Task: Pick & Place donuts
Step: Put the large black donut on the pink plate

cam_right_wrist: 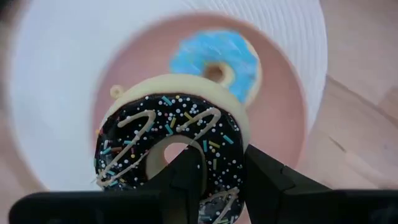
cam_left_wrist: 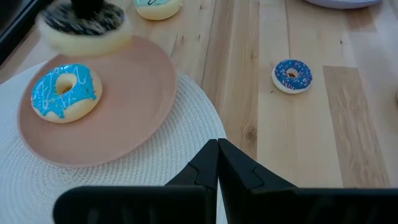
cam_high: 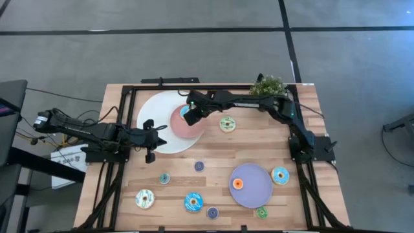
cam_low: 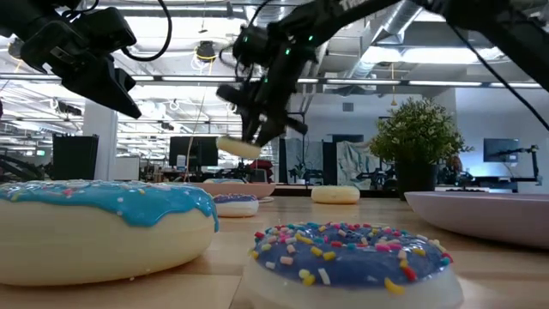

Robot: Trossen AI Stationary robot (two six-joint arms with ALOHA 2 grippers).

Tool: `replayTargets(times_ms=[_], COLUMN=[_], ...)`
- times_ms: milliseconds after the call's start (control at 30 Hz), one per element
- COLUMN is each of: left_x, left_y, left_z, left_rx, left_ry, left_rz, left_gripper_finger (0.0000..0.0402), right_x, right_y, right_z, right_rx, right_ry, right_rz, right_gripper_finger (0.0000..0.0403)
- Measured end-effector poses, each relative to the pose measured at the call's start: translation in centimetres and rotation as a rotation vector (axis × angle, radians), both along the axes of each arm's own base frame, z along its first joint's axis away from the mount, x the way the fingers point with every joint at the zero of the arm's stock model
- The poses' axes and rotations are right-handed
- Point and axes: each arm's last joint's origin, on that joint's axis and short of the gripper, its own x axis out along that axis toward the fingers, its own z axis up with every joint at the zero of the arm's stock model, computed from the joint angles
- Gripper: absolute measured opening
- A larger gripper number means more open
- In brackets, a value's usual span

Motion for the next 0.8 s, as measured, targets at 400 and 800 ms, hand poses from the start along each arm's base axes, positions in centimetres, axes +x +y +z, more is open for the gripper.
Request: replayTargets(times_ms=[400,800], left_x=[0.0,0.0], left_y=[0.0,0.0], left_z=[0.0,0.0], left_rx=[0.009,0.010], left_ry=[0.002,0.001], left_rz=[-0.006,-0.006], left_gripper_finger=[0.0000,0.0000], right_x=[0.2,0.0], right_y=[-0.4,-0.6], right_z=[-3.4,-3.4], right_rx=[0.053,0.030], right_ry=[0.126,0.143], right_rz=[0.028,0.069], right_gripper_finger=[0.0087,0.0087])
